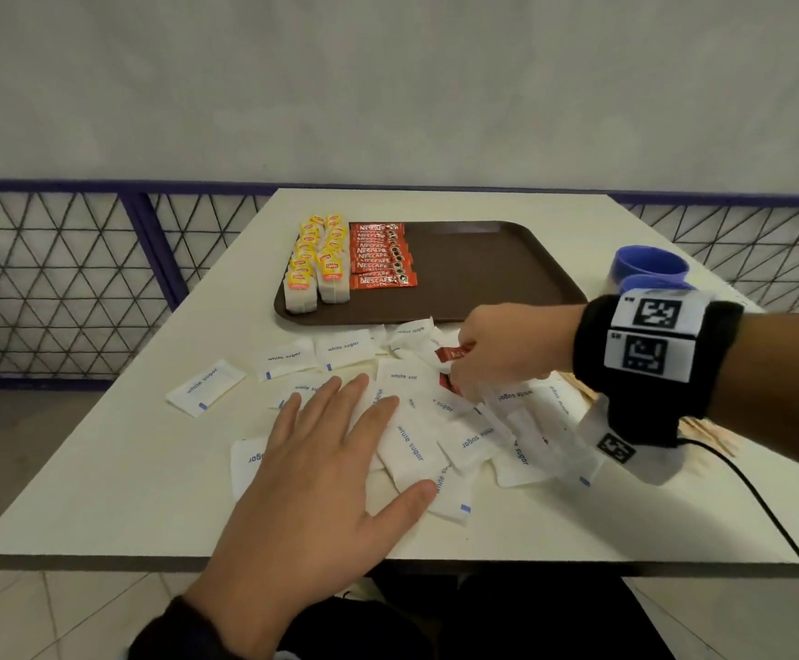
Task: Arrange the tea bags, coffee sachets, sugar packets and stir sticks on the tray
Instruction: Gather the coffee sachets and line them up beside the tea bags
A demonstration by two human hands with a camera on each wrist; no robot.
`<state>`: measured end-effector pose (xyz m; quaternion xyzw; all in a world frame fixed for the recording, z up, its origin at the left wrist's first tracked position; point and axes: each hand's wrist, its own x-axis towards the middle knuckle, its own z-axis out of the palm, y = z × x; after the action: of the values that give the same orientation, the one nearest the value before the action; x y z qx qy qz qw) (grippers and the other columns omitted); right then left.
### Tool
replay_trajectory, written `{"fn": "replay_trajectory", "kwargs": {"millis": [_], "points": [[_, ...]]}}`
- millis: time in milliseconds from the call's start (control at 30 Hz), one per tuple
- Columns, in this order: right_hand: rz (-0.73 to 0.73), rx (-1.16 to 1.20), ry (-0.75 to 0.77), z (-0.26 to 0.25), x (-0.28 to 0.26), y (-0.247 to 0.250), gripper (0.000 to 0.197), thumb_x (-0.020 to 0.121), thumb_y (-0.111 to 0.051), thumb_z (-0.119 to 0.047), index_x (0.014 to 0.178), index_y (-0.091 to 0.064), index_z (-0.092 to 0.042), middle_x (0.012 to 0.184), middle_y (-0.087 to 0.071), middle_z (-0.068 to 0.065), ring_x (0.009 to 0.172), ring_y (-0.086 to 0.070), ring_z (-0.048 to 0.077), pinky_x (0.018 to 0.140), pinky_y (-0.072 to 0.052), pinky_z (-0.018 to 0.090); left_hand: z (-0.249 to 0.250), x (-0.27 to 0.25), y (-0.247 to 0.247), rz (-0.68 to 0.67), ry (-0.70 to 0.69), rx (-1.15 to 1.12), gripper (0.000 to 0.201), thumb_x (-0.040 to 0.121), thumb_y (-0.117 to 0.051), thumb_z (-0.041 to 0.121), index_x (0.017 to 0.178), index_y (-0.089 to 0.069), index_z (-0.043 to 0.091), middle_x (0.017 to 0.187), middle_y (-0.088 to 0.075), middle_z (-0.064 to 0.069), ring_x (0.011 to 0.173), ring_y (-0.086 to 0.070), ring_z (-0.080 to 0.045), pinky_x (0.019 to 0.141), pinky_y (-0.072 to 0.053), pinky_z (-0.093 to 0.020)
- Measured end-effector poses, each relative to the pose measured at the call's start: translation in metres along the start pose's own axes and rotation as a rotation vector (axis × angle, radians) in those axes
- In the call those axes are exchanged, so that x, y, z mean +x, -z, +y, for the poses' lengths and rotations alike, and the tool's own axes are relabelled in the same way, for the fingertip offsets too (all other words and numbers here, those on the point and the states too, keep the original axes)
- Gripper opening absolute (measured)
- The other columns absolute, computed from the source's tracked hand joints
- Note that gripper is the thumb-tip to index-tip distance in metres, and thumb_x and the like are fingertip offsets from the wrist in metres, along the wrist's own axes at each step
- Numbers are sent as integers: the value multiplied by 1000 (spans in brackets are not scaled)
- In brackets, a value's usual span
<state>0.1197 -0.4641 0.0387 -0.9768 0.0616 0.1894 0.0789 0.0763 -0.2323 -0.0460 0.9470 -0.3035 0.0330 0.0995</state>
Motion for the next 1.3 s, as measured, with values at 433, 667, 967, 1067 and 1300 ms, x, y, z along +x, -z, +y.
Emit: {"fn": "replay_trajectory", "kwargs": {"millis": [433, 667, 967, 1067, 1300], "points": [[7, -37, -95, -20, 5, -4, 26, 89, -73, -33, 81, -65, -10, 67, -57, 0, 52, -49, 14, 38, -37, 17, -3, -2, -1, 59, -12, -50, 80, 84, -22, 86, 153, -20, 45, 166, 3, 17, 151, 19, -7, 122, 18, -40], [-65, 139, 39, -2, -7, 12, 24, 97, -62, -31, 94, -68, -7, 79, -60, 5, 66, -49, 18, 52, -42, 24, -6, -3, -3, 74, -51, -114, 74, 82, -34, 80, 146, -36, 43, 162, -21, 17, 151, -6, -7, 126, 4, -43], [126, 102, 219, -26, 4, 2, 30, 108, -35, -30, 82, -44, -19, 85, -49, 1, 72, -45, 15, 64, -38, 30, -4, -4, -2, 84, -44, -99, 71, 85, -37, 78, 147, -34, 44, 162, -18, 20, 150, -6, -3, 125, 10, -38], [36, -86, 255, -33, 8, -9, 30, 109, -34, -31, 94, -49, -10, 92, -50, 3, 81, -48, 20, 71, -40, 34, -3, -3, 0, 99, -42, -93, 70, 86, -38, 77, 147, -34, 44, 162, -18, 21, 150, -7, -3, 124, 11, -35], [106, 229, 213, 4, -6, 2, 26, 107, -39, -34, 99, -52, -12, 87, -50, 2, 75, -45, 15, 68, -42, 32, -4, -1, -2, 118, -25, -99, 70, 85, -40, 78, 147, -33, 46, 162, -16, 23, 147, -4, 0, 119, 14, -29]]}}
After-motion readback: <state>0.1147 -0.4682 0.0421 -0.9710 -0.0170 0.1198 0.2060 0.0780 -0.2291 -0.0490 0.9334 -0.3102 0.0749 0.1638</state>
